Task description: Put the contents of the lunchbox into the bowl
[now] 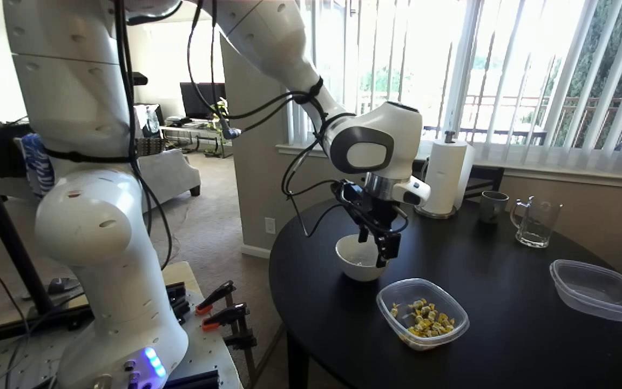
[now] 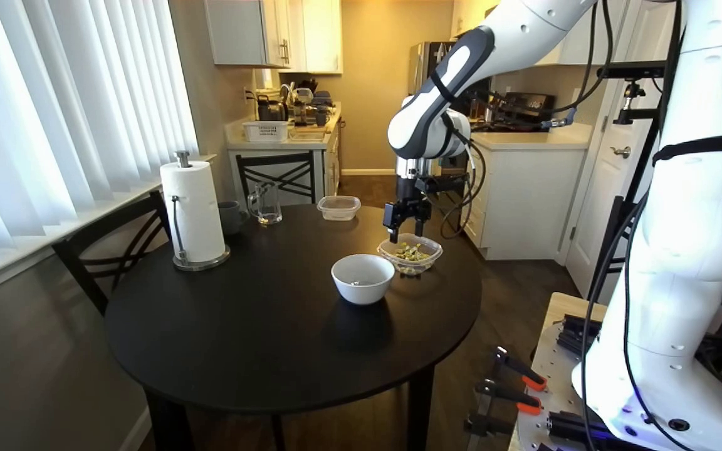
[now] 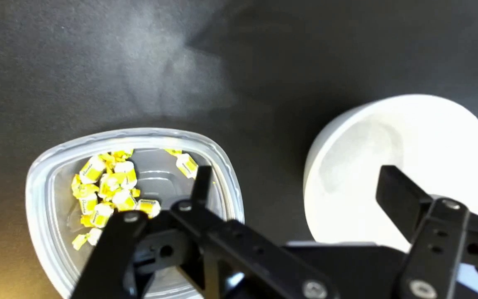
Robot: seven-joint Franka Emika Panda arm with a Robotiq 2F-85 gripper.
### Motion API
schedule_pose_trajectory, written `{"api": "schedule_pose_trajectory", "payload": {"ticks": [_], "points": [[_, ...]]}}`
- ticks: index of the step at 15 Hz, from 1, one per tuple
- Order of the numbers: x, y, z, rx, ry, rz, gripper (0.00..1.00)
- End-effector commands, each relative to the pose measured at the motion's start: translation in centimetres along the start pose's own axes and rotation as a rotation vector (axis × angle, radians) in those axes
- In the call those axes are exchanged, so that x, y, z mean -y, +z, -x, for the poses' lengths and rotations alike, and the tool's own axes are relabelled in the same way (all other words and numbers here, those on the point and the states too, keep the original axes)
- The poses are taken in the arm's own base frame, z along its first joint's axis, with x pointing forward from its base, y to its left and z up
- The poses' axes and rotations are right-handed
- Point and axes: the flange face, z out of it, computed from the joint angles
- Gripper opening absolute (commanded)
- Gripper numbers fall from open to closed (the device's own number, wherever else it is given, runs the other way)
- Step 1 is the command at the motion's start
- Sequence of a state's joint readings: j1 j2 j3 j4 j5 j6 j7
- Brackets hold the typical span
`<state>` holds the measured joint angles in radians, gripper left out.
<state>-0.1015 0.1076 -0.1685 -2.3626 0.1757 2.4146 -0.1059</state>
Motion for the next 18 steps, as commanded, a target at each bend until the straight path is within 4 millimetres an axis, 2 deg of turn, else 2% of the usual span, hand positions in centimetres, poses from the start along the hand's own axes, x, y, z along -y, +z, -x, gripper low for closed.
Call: {"api": "schedule_pose_trajectory", "payload": {"ticks": [1, 4, 7, 13, 16, 17, 18], "points": [[0.6, 2.9, -5.6, 0.015, 0.144, -0.019, 1.0], [0.3, 4.4, -8.8, 0.017, 0.242, -0.011, 1.0], [-0.9, 4.9, -10.4, -0.007, 0.325, -0.004, 1.0], [-2.9, 6.1, -11.8, -0.011, 0.44, 0.027, 1.0], [-3.3, 7.6, -12.6, 0.005, 0.464, 0.068, 1.0], [-3.4, 8.0, -12.8, 0.011, 0.47, 0.083, 0.99], [-3.4, 8.5, -13.0, 0.017, 0.469, 0.098, 0.77]]}}
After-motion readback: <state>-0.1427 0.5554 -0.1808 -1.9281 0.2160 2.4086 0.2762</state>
